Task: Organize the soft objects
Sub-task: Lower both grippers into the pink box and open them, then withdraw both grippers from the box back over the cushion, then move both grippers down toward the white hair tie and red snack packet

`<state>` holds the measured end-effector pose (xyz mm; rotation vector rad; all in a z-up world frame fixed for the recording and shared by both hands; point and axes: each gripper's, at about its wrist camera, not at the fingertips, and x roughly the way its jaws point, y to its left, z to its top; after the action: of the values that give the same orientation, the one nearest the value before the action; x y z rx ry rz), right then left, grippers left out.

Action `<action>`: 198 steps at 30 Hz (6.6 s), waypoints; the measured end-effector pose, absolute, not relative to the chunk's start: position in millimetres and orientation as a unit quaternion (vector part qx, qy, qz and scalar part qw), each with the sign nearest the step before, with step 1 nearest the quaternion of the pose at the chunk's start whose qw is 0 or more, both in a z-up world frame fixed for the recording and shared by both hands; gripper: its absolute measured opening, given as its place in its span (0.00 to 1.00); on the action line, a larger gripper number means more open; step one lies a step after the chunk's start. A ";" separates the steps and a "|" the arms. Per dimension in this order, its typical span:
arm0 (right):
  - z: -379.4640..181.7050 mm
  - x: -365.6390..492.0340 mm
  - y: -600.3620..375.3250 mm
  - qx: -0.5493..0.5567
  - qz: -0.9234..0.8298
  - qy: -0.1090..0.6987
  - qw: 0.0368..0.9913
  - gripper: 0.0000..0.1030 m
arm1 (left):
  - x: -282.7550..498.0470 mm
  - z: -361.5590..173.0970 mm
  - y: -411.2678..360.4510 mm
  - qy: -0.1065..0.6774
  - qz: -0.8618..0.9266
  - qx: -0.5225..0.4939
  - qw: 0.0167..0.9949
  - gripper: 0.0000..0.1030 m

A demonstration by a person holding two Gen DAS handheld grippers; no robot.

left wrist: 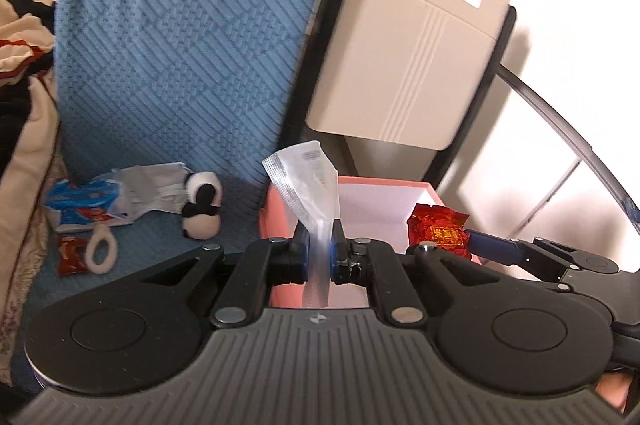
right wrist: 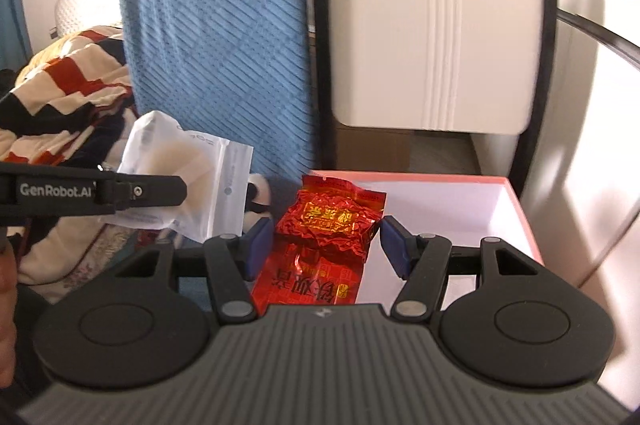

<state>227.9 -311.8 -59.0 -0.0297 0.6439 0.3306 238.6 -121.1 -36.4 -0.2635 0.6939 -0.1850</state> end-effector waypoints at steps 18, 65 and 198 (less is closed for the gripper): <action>-127.1 242.3 -373.8 0.004 0.117 0.381 0.917 0.60 | 273.6 -94.2 -185.7 0.397 -0.117 -0.109 0.904 0.11; -96.8 219.1 -375.3 0.032 0.098 0.357 0.929 0.73 | 233.7 -45.7 -167.7 0.332 -0.124 -0.102 0.930 0.53; -276.4 335.3 0.6 -0.156 0.428 0.373 0.809 0.11 | 335.3 -267.4 151.5 0.438 0.201 -0.307 0.821 0.44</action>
<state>335.3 0.6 -276.4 -0.3335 0.7966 0.9145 335.3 151.5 -267.4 -0.6541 0.9318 0.4276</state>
